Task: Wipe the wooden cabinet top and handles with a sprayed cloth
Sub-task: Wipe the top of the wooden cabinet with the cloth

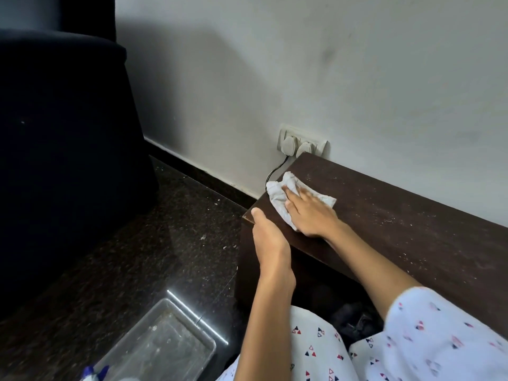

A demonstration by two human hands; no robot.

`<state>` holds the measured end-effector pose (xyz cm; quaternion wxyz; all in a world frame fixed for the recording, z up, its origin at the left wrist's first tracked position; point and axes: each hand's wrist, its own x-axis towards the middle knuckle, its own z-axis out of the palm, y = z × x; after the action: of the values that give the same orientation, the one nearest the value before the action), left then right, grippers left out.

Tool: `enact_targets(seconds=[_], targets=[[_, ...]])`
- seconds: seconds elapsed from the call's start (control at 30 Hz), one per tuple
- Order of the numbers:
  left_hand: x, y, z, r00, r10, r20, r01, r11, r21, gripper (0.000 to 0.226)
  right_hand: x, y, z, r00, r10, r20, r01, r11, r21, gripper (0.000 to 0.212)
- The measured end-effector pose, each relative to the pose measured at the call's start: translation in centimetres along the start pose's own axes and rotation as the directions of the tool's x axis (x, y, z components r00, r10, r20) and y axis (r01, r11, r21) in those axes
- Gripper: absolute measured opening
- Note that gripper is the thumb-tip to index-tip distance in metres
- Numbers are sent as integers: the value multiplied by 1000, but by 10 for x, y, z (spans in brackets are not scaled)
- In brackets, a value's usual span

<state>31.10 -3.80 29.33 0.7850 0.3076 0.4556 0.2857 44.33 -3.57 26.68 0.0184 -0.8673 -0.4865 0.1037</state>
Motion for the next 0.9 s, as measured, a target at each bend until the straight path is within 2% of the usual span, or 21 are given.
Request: enact_targets(seconds=[0.1, 0.2, 0.27, 0.3, 0.37, 0.43, 0.5, 0.57, 0.67, 0.73, 0.77, 0.83, 0.9], targets=[[1, -1, 1, 1000, 25, -11, -25, 999, 34, 57, 18, -17, 1, 1000, -5, -1, 5, 1000, -25, 51], [3, 0, 3, 995, 84, -60, -80, 995, 66, 47, -3, -17, 4, 978, -207, 33, 208, 978, -2, 52], [10, 2, 5, 993, 105, -61, -99, 991, 92, 53, -23, 0, 7, 956, -292, 37, 292, 956, 15, 51], [12, 3, 8, 992, 114, -58, -107, 987, 118, 59, -27, 12, 7, 957, -288, 31, 289, 957, -2, 51], [17, 8, 16, 989, 127, -77, -111, 976, 189, 67, -15, 32, 3, 981, -189, 32, 191, 981, -38, 50], [18, 10, 27, 986, 142, -83, -113, 952, 285, 64, 13, 39, -2, 999, -42, 23, 43, 998, -45, 50], [12, 12, 38, 986, 128, -109, -80, 928, 364, 61, 35, 28, -5, 1000, 24, -15, -25, 999, -33, 51], [9, 13, 47, 984, 115, -134, -45, 896, 442, 66, 38, 11, -7, 998, -63, -32, 62, 998, -34, 53], [17, 19, 56, 975, 174, -140, -65, 821, 567, 69, 5, 7, -2, 944, -329, -26, 328, 944, -12, 60], [31, 28, 62, 974, 187, -128, -73, 794, 603, 70, -11, 25, 3, 921, -388, -42, 387, 922, -32, 57], [39, 32, 67, 975, 194, -111, -87, 787, 610, 70, -10, 37, 3, 932, -358, -65, 355, 934, -43, 53], [52, 34, 75, 974, 222, -48, -140, 751, 645, 71, 7, 55, -2, 980, -189, -62, 187, 982, -37, 50], [60, 28, 81, 963, 269, 31, -209, 665, 717, 72, 39, 60, -6, 997, -26, -73, 24, 999, -23, 52]])
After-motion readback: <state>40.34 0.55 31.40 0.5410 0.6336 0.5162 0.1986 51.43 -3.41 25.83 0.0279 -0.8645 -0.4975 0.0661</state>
